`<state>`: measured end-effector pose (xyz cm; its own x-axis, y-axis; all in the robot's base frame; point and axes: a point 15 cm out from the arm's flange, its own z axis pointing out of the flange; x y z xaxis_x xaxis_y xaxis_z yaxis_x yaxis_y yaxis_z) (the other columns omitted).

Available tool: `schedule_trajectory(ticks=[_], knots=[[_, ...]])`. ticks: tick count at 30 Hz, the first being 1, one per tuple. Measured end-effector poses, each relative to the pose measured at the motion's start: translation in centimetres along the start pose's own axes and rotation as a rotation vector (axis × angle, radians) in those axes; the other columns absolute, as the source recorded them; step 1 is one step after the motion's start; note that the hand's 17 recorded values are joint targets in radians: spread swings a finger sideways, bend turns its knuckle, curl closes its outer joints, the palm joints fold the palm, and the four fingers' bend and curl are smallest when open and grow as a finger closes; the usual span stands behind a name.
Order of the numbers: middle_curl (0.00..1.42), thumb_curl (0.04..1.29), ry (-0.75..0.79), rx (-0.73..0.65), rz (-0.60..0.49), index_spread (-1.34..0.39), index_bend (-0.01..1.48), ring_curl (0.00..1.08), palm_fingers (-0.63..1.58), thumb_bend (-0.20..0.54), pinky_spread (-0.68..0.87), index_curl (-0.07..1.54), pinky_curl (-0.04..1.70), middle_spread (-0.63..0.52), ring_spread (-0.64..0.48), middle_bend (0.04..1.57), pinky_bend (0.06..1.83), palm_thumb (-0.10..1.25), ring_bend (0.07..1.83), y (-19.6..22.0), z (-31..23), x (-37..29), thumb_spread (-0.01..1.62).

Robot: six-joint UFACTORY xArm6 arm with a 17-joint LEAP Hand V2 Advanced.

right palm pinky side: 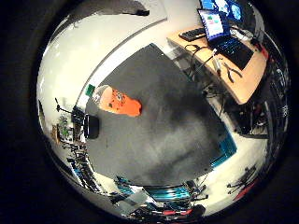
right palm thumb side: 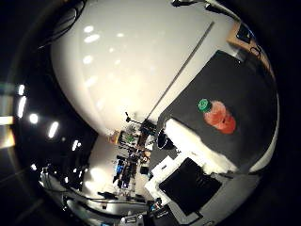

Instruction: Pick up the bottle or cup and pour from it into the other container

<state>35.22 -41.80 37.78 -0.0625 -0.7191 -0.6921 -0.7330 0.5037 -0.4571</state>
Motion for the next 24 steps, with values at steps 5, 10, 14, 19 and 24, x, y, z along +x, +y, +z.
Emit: schedule_trajectory(ticks=[5, 10, 14, 19, 24], knots=[[0.35, 0.40, -0.089, -0.011, 0.011, -0.27, 0.16, 0.21, 0.19, -0.025, 0.48, 0.29, 0.00, 0.02, 0.14, 0.27, 0.86, 0.66, 0.49, 1.4, 1.3, 1.6, 1.03], [0.35, 0.37, -0.130, -0.021, 0.028, -0.27, 0.17, 0.21, 0.18, -0.034, 0.47, 0.30, -0.01, 0.03, 0.15, 0.27, 0.84, 0.62, 0.48, 2.4, 2.6, 3.6, 1.01], [0.35, 0.35, -0.152, -0.027, 0.041, -0.26, 0.16, 0.21, 0.17, -0.031, 0.45, 0.30, 0.00, 0.04, 0.15, 0.27, 0.82, 0.58, 0.46, 3.1, 3.6, 5.0, 0.99], [0.35, 0.33, -0.190, -0.016, 0.061, -0.26, 0.16, 0.21, 0.17, -0.028, 0.45, 0.29, 0.00, 0.04, 0.15, 0.28, 0.82, 0.57, 0.46, 3.4, 4.8, 6.2, 0.99], [0.35, 0.33, -0.243, -0.004, 0.085, -0.26, 0.17, 0.22, 0.17, -0.027, 0.45, 0.30, 0.00, 0.04, 0.16, 0.27, 0.81, 0.57, 0.45, 3.1, 6.9, 6.5, 0.98]])
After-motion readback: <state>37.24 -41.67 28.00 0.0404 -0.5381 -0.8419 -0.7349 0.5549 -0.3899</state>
